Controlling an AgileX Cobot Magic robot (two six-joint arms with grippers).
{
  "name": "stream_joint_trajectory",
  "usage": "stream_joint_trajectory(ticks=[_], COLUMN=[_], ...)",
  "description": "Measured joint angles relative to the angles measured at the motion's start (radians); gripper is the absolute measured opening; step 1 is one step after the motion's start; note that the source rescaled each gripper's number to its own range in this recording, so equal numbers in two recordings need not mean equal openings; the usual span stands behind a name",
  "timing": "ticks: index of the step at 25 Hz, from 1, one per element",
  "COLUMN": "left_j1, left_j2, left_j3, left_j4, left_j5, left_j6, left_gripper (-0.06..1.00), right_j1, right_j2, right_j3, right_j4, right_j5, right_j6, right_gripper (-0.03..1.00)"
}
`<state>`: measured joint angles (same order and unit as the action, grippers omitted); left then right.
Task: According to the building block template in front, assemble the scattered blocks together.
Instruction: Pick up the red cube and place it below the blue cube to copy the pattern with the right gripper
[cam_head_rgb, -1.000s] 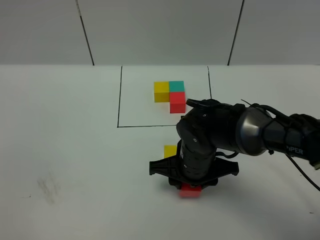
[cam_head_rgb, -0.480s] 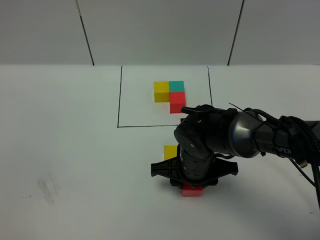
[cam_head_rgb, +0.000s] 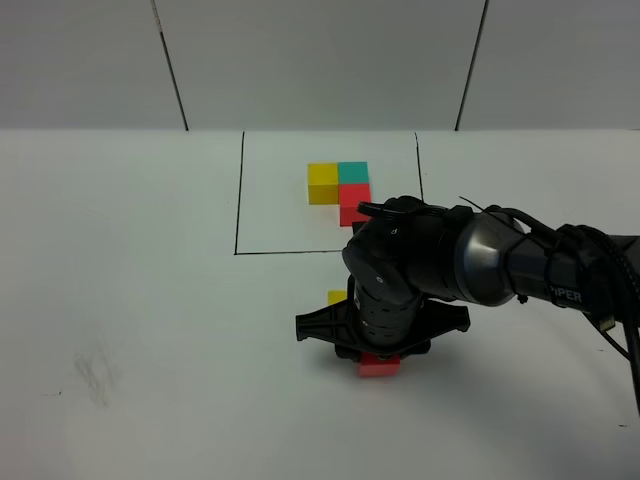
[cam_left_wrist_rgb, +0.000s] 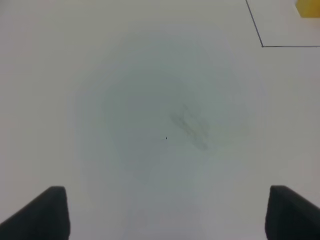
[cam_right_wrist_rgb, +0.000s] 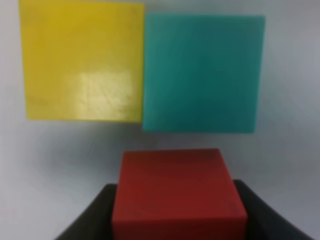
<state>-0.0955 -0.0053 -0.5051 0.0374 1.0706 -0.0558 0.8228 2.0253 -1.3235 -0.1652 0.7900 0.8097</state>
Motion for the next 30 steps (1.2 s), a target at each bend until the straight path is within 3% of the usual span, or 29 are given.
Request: stream_joint_trajectory(ticks=[30], left_j1=[0.000], left_j2=[0.000], left_j3=[0.000], left_j4=[0.000], left_j5=[0.000], left_j6=[-0.002], left_gripper=[0.86], right_j1=[-0.010], right_j2=[0.011], right_j3=[-0.007], right_j4=[0.000], right_j5=[-0.006], right_j6=[-0.042], right_gripper=[0.22])
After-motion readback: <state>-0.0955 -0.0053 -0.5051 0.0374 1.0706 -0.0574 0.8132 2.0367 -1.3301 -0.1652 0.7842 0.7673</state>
